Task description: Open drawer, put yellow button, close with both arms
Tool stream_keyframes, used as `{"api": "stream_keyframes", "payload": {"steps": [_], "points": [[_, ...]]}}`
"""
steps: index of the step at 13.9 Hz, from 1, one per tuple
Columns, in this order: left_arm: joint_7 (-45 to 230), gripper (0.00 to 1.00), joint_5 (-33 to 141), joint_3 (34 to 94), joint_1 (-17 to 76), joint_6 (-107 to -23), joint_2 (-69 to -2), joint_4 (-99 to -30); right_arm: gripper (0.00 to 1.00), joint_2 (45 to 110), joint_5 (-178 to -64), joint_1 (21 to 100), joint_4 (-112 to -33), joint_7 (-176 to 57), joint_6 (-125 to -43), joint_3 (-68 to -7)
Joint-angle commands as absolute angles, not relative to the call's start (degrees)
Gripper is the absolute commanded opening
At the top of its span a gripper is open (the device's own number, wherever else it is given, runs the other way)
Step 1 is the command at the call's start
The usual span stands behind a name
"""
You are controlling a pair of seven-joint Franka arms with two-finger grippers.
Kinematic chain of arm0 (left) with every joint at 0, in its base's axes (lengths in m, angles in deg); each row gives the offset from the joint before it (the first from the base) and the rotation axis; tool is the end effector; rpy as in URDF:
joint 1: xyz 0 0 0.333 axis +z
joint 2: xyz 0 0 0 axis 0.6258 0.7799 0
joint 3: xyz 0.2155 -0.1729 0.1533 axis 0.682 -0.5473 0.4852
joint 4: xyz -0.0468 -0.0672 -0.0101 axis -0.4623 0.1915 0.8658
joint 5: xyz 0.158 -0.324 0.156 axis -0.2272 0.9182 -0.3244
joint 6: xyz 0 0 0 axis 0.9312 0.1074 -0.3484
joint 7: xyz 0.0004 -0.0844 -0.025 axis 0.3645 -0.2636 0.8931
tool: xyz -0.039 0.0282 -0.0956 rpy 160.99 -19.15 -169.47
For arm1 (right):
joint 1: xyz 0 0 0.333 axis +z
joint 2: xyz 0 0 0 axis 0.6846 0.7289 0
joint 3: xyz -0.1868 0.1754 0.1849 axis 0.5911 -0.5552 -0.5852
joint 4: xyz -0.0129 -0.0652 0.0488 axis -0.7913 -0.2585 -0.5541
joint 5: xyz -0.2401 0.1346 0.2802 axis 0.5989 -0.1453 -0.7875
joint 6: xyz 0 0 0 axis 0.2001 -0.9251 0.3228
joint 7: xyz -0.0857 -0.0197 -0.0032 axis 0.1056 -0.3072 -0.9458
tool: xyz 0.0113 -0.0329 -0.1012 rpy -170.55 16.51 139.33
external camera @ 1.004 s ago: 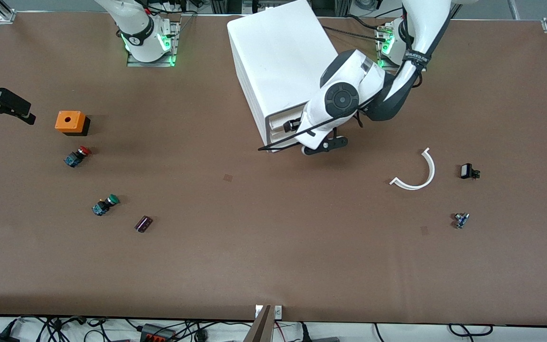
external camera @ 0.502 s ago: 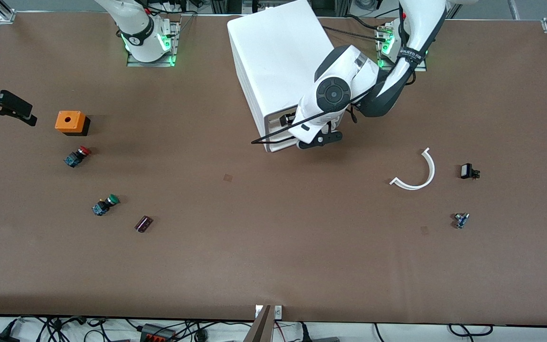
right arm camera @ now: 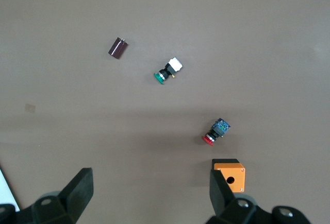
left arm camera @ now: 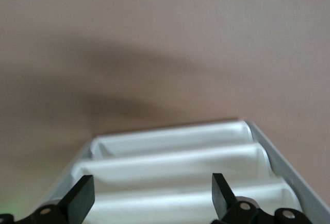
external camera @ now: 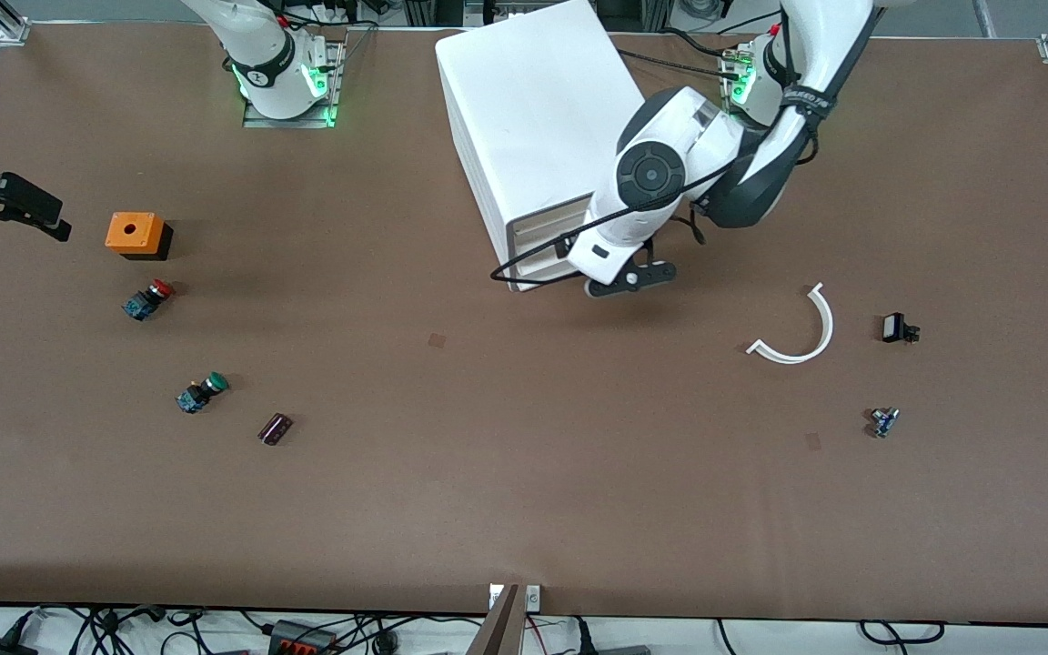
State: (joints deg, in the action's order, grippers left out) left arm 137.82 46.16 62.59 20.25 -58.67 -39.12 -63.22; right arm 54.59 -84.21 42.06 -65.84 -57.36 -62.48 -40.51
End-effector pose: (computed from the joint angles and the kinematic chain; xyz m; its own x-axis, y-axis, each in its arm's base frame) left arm 0.5113 -0.3766 0.3639 0.9428 0.2608 -0.2078 0.2609 -0.9650 -0.0274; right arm 0.5613 -0.0368 0.6079 0.9996 -0.0170 0.0225 -0.0171 -0.9998 0.0042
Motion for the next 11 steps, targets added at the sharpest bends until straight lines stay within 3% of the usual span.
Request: {"api": "stream_keyframes", "payload": {"steps": [1,6,10,11], "points": [[138.11,1.0,36.08,62.26,22.83,-55.41,-40.58,-59.51,1.0,54.1,-84.55,41.89,-65.59,-57.87,-62.46,-40.73],[119.34,1.0,31.54,61.65,34.85,-51.11,-43.04,-53.88,1.0,54.01,-84.55,43.12,-64.89,-57.16,-62.46,-40.9],[104.56,1.0,36.88,62.17,40.57,-39.18,-43.4,-45.19,1.0,54.01,-85.87,40.22,-64.89,-57.69,-62.46,-43.89],[100.45,1.0,39.86,64.18,40.94,-38.45,-45.57,-45.69,1.0,54.01,-85.87,40.3,-64.89,-57.52,-62.72,-43.89]]}}
